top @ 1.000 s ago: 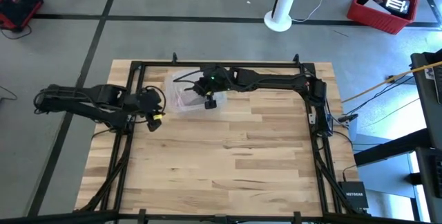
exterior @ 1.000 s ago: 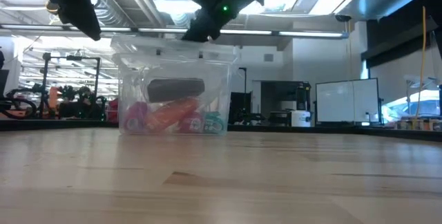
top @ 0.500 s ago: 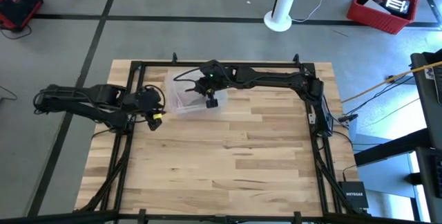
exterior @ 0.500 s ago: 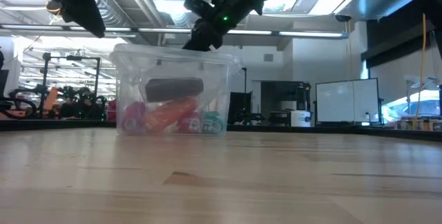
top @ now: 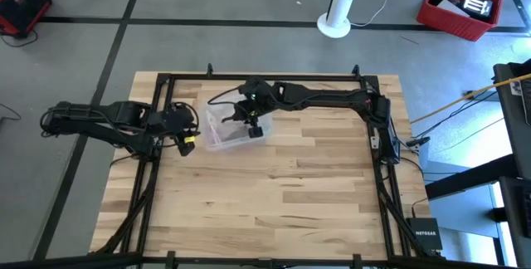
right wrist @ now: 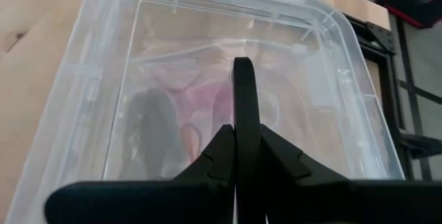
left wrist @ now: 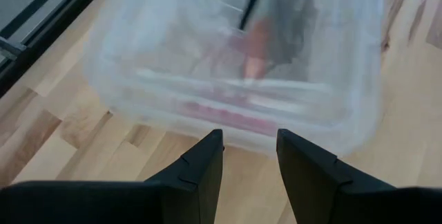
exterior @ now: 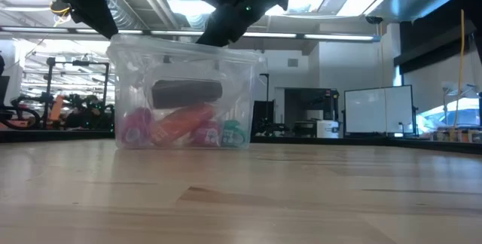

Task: Roll bandage
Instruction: Close the transparent container

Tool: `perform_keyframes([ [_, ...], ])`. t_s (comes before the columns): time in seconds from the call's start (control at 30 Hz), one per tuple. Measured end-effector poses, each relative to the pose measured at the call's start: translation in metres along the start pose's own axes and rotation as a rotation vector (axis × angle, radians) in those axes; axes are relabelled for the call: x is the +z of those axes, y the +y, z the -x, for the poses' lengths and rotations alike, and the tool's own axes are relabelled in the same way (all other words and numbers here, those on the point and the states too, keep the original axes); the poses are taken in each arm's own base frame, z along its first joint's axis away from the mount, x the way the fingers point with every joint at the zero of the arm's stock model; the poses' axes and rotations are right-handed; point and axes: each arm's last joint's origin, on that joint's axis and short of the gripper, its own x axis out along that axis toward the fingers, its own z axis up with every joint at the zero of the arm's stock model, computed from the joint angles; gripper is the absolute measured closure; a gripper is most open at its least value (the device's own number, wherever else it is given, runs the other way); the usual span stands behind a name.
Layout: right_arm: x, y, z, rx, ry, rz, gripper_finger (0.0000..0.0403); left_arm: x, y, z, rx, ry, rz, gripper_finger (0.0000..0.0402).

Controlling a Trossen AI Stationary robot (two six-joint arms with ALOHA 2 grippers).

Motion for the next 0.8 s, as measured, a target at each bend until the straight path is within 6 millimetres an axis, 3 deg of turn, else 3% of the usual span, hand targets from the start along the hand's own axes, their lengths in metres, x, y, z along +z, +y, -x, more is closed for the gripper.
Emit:
perform_keyframes([
  [0.5, 0.010, 0.019, -0.004, 0.009, 0.003, -0.053, 0.0359, 0.003, -0.001, 0.000, -0.012, -0.034, 0.016, 0.0273],
  [0.8, 0.019, 0.017, 0.001, -0.012, -0.007, -0.049, 0.0359, 0.004, -0.002, 0.000, -0.014, -0.043, 0.017, 0.0273],
])
